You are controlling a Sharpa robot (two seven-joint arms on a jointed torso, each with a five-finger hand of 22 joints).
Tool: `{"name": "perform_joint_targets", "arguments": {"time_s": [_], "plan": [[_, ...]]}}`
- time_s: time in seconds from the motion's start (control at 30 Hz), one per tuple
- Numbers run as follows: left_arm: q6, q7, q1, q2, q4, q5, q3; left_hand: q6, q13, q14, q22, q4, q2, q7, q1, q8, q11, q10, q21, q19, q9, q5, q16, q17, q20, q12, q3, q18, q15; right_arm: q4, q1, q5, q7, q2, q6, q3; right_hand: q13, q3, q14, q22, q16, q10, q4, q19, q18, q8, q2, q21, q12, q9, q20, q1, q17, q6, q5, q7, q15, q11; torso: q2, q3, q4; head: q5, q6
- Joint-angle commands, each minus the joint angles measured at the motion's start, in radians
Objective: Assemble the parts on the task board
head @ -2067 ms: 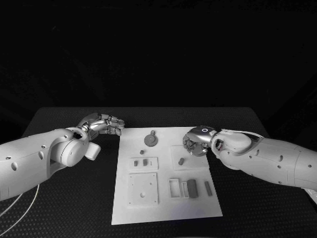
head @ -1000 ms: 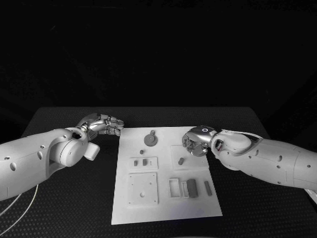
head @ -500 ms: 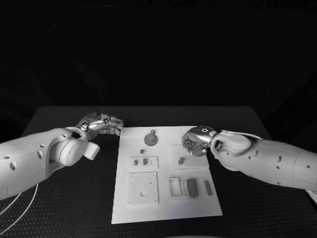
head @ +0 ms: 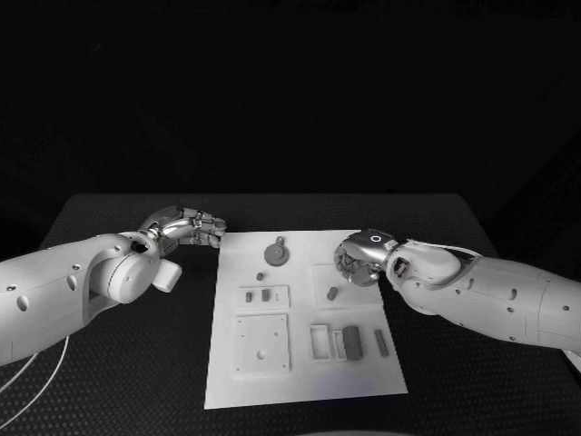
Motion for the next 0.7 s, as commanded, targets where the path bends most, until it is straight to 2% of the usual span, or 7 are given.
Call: {"name": "perform_joint_targets", "arguments": {"time_s": [0.03, 0.53, 0.7], "plan": [[0.011, 0.004, 0.001, 0.001, 0.001, -0.005, 0.001, -0.007, 0.001, 0.007, -0.001, -0.003, -0.006, -0.001, 0.001, -0.001, -0.002, -0.006, 0.004, 0.008, 0.000, 0.001, -0.006, 0.002, 0.001, -0.004, -0.005, -0.005, -0.002, 0.000, -0.015, -0.019, -0.014, 0.002, 0.028, -0.010, -0.112, 0.000, 0.009, 0.021, 0.006, 0.006, -0.003, 0.007, 0.006, 0.007, 0.004, 0.004, 0.005, 0.002, -0.002, 0.010, 0.002, 0.009, -0.003, 0.000, 0.000, 0.000, 0.000, 0.0005, -0.0001, -0.001, 0.001], [0.009, 0.003, 0.001, 0.002, -0.005, -0.005, 0.001, -0.008, 0.002, 0.009, -0.002, -0.003, -0.007, -0.001, 0.002, -0.001, -0.002, -0.007, 0.004, 0.010, 0.000, 0.001, -0.007, 0.005, 0.000, -0.004, -0.005, -0.005, -0.003, 0.023, -0.015, 0.024, 0.005, -0.005, -0.030, -0.009, -0.103, 0.002, 0.019, 0.022, 0.005, 0.012, -0.003, 0.017, 0.006, 0.007, 0.003, 0.010, 0.006, 0.009, -0.006, 0.023, 0.013, 0.012, -0.003, -0.002, -0.004, -0.003, 0.000, 0.0005, -0.0005, 0.002, 0.005], [0.009, 0.003, 0.001, 0.003, -0.008, -0.005, 0.001, -0.008, 0.002, 0.009, -0.002, -0.003, -0.007, -0.001, 0.002, -0.001, -0.001, -0.007, 0.004, 0.011, 0.000, 0.001, -0.007, 0.005, 0.000, -0.004, -0.005, -0.005, -0.003, 0.039, -0.014, 0.037, 0.007, -0.016, -0.028, -0.005, -0.102, 0.003, 0.019, 0.022, 0.004, 0.012, -0.003, 0.017, 0.006, 0.007, 0.003, 0.010, 0.005, 0.010, -0.006, 0.025, 0.014, 0.012, -0.003, -0.003, -0.004, -0.003, 0.000, 0.0008, -0.0006, 0.001, 0.004]]}}
